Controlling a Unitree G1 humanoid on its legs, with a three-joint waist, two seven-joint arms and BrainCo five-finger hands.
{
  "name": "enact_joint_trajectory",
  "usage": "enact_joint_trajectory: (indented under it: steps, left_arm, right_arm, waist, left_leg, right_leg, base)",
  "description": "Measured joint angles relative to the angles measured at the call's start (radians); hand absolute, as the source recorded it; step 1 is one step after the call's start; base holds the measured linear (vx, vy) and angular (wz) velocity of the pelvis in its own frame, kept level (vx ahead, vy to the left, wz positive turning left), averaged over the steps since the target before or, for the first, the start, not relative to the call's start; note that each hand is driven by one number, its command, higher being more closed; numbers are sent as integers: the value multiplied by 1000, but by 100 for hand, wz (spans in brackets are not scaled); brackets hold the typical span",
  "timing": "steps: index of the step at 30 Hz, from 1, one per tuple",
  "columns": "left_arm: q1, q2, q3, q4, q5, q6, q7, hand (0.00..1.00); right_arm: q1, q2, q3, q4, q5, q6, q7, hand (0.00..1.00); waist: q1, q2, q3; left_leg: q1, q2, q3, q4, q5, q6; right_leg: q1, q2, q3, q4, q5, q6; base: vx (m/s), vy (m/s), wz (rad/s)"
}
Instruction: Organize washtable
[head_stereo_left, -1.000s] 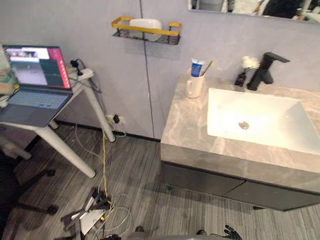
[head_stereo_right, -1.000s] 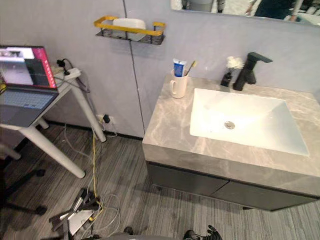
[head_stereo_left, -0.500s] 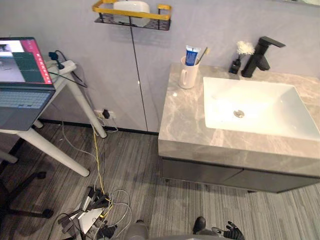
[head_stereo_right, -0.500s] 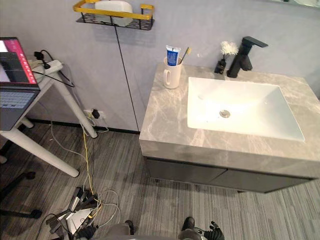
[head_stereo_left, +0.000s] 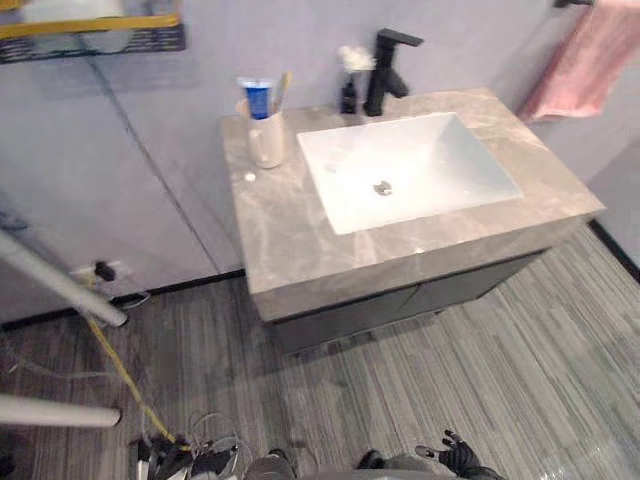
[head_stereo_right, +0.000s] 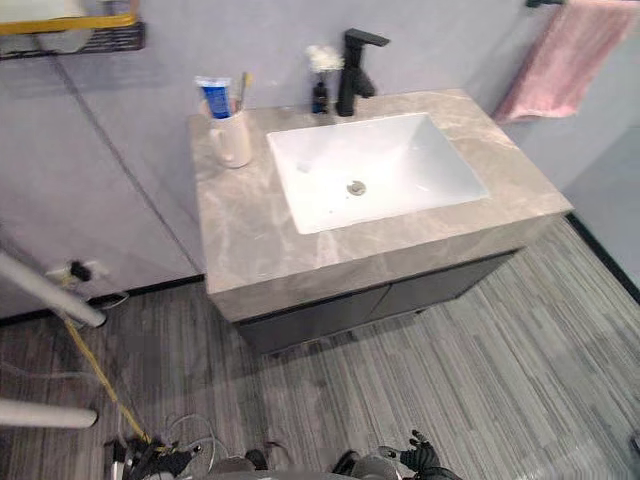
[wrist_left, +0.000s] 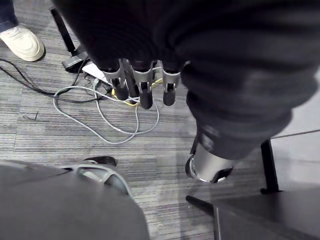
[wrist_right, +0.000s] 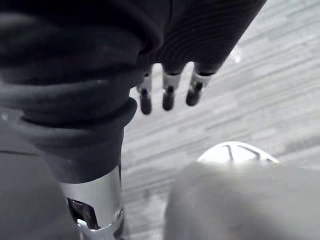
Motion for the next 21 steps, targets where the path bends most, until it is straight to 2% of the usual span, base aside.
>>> enact_joint_trajectory:
  steps: [1, 2, 3, 4, 6, 8, 9, 10, 11, 12, 13, 14, 15, 16, 17, 18, 20, 21]
  left_arm:
    - [2, -5, 0, -7, -2, -4, -1, 0]
    - [2, -13, -4, -7, -2, -4, -1, 0]
    - [1, -17, -10, -5, -2, -4, -1, 0]
    - [-7, -23, -23, -4, -2, -3, -1, 0]
    - [-18, -14, -31, -5, -1, -3, 1, 0]
    - [-12, -9, -30, -6, -1, -2, 2, 0]
    - [-4, -6, -26, -6, -1, -2, 2, 0]
    - [-2, -6, -23, -6, -1, -3, 3, 0]
    - [3, -6, -23, -6, -1, -2, 3, 0]
    - [19, -9, -18, -7, -1, -3, 3, 0]
    - [24, -10, -19, -7, -1, -2, 2, 0]
    - [34, -20, -19, -16, 0, -5, 3, 0]
    - [34, -24, -30, -15, 0, -3, 2, 0]
    - [34, -31, -31, -15, 0, -2, 2, 0]
    - [37, -38, -33, -15, 0, -3, 2, 0]
    - [44, -37, -32, -16, 0, -5, 2, 0]
    - [40, -45, -32, -17, -1, -5, 2, 0]
    - [37, -51, -31, -16, -1, -5, 3, 0]
  right_arm:
    - [-16, -6, 25, 0, -6, 0, 0, 0]
    - [-13, -14, 34, 0, -11, 0, 0, 0]
    - [-22, -15, 39, 3, -18, 2, 0, 0]
    - [-37, -8, 45, 2, -25, 1, 0, 0]
    - [-32, 31, 77, -2, -26, 1, 3, 0]
    - [-28, 36, 86, -13, -33, -3, 11, 0]
    - [-26, 39, 90, -9, -35, -5, 16, 0]
    - [-24, 36, 92, -4, -37, -7, 17, 0]
    - [-25, 32, 93, -2, -37, -11, 18, 0]
    - [-26, 27, 92, -2, -44, -13, 17, 0]
    - [-29, 25, 89, -1, -49, -13, 17, 0]
    - [-41, 10, 85, 10, -66, -12, 17, 0]
    - [-47, -3, 67, 11, -67, -11, 18, 0]
    - [-50, -8, 66, 10, -68, -11, 19, 0]
    - [-52, -19, 62, 11, -69, -13, 21, 0]
    - [-62, -28, 59, 18, -69, -12, 23, 0]
    - [-63, -35, 45, 22, -68, -13, 25, 0]
    - [-62, -34, 12, 21, -66, -14, 35, 0]
  waist:
    - [10, -13, -2]
    - [8, 7, -10]
    - [8, 20, -15]
    - [7, 22, -14]
    - [5, 10, -5]
    - [7, 5, 9]
    - [7, 18, 23]
    - [7, 14, 24]
    - [7, 13, 24]
    - [7, 21, 37]
    - [8, 14, 33]
    - [15, 18, 41]
    - [16, 19, 53]
    - [14, 23, 58]
    - [11, 33, 64]
    - [13, 43, 69]
    - [14, 56, 74]
    - [11, 72, 79]
  left_leg:
    - [-16, -26, -2, -37, -14, -6]
    - [-15, -30, -2, -74, 27, 10]
    - [-10, -26, 22, -74, 14, 12]
    - [-5, -23, 60, -72, 11, 7]
    - [5, 5, 114, -11, 4, -4]
    - [41, 58, 151, 76, -13, -19]
    - [53, 129, 171, 197, -22, -25]
    - [51, 175, 170, 293, -19, -20]
    - [44, 208, 147, 355, -11, 0]
    - [-13, 241, 54, 466, -1, 53]
    - [-38, 206, -36, 467, -34, 38]
    - [-69, 114, -191, 416, -85, -9]
    - [-92, 17, -322, 356, -109, -27]
    - [-104, -25, -392, 326, -110, -28]
    - [-132, -114, -558, 253, -107, -36]
    - [-155, -196, -774, 182, -97, -52]
    - [-157, -233, -907, 149, -92, -61]
    - [-156, -232, -983, 143, -76, -81]
  right_leg:
    - [17, 14, 52, -94, 34, 27]
    - [23, 30, 69, -134, 43, 42]
    - [26, 42, 89, -170, 49, 52]
    - [36, 57, 119, -240, 80, 73]
    - [58, 74, 168, -292, 109, 68]
    - [88, 97, 219, -292, 105, 63]
    - [110, 127, 268, -283, 87, 47]
    - [118, 150, 311, -269, 76, 34]
    - [122, 168, 345, -258, 69, 26]
    - [118, 196, 425, -230, 60, 11]
    - [110, 203, 467, -215, 59, 9]
    - [89, 207, 550, -203, 49, 0]
    - [74, 222, 658, -190, 54, -9]
    - [66, 231, 708, -184, 56, -12]
    - [42, 248, 801, -171, 55, -10]
    - [10, 267, 882, -150, 54, -10]
    - [-13, 291, 940, -126, 52, -7]
    - [-32, 325, 991, -85, 44, 8]
  base:
    - [-37, -51, -143]
    - [-63, -21, -114]
    - [-21, -7, -84]
    - [-34, 4, -94]
    - [-50, 24, -91]
    - [-47, 1, -90]
    - [-66, -53, -107]
    - [-72, -70, -120]
    - [-28, -67, -141]
    - [-10, -28, -143]
    - [11, 17, -207]
    - [15, 47, -227]
    - [4, 55, -230]
    - [-7, 61, -233]
    - [14, 129, -266]
    - [16, 147, -272]
    - [17, 162, -210]
    - [3, 265, -205]
